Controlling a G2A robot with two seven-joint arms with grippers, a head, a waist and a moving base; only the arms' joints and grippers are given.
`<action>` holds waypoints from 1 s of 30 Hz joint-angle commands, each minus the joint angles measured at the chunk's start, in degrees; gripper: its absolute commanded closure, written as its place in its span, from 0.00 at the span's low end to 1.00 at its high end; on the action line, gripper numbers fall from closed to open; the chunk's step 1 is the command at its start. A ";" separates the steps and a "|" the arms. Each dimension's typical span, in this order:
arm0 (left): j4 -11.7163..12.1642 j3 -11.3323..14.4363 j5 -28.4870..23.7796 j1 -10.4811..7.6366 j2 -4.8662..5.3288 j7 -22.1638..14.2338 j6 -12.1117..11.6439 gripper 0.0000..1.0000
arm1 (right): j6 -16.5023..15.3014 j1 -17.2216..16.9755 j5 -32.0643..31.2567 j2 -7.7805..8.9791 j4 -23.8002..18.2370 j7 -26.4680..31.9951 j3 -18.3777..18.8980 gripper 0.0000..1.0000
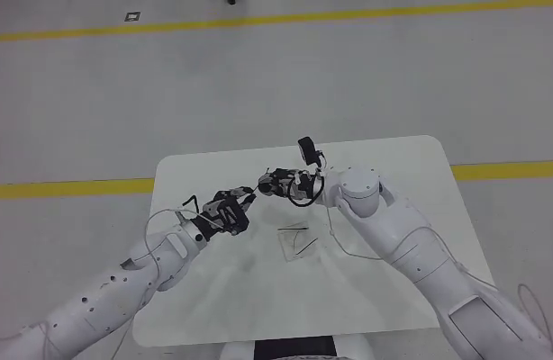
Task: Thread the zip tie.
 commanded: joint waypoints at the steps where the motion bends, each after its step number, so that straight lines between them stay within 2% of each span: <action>1: 0.13 0.49 0.00 -0.34 0.07 -0.06 0.48 0.86 | 0.00 -0.11 -0.10 0.00 -0.16 0.02 0.15 1.00; 10: 0.47 1.80 0.00 -1.04 0.06 -0.19 1.65 0.89 | 0.00 -0.36 -0.38 -0.04 -0.34 0.57 0.55 1.00; 22: 0.61 1.98 0.00 -1.13 -0.11 0.52 2.10 0.89 | -0.17 -0.56 -0.31 -0.33 -0.43 0.94 0.82 1.00; 27: 0.74 1.97 0.00 -1.16 -0.15 0.98 2.01 0.92 | -0.06 -0.60 -0.29 -0.53 -0.25 0.67 0.77 1.00; 29: 0.80 1.95 0.00 -1.18 -0.17 1.03 1.95 1.00 | 0.00 -0.57 -0.34 -0.60 -0.12 0.68 0.71 1.00; 30: 0.83 1.95 0.00 -1.20 -0.18 1.02 1.97 1.00 | 0.00 -0.53 -0.35 -0.64 -0.03 0.69 0.70 1.00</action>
